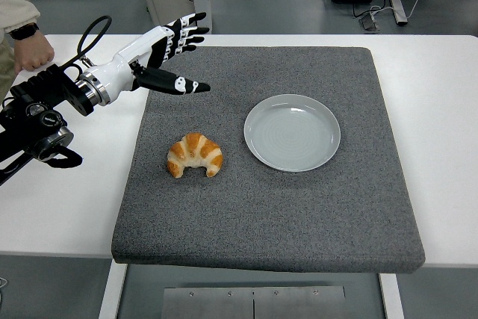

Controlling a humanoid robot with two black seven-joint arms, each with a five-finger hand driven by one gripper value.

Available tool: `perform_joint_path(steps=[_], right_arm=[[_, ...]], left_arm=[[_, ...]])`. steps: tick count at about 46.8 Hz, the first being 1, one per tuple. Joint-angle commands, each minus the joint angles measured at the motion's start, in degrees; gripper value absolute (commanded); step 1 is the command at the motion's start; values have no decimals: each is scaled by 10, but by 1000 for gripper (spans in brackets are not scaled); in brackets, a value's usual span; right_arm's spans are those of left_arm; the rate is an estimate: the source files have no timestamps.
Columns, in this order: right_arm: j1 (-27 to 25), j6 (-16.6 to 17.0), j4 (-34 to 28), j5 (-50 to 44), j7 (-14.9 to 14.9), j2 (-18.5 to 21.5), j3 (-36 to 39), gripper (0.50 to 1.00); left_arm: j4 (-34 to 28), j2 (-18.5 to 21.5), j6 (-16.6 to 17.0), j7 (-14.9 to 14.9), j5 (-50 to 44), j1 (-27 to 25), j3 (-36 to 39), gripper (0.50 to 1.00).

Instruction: Place the bread on the plate

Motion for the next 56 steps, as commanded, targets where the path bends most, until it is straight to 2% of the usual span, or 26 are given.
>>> perform_joint_path(steps=[1,9,17,24,31,45,56], right_arm=[[0,0,0,1,0,0,0,1000],[0,0,0,0,0,0,0,1000],[0,0,0,0,0,0,0,1000],[0,0,0,1,0,0,0,1000],[0,0,0,1,0,0,0,1000],[0,0,0,0,0,0,0,1000],[0,0,0,0,0,0,0,1000]], left_arm=[[-11,13,0,17,24,-1,17,969],[-39,46,-1,32,61,-10,50,968],[-52,57,-1,33,137,-11,75,968],[-62,65,-1,31,147,-11,96,966],[-75,66,-1,19,163,-12,114,961],[-63,58,4,26,195,-4,130,971],[-41,33,44,20,209,-2,163,969]])
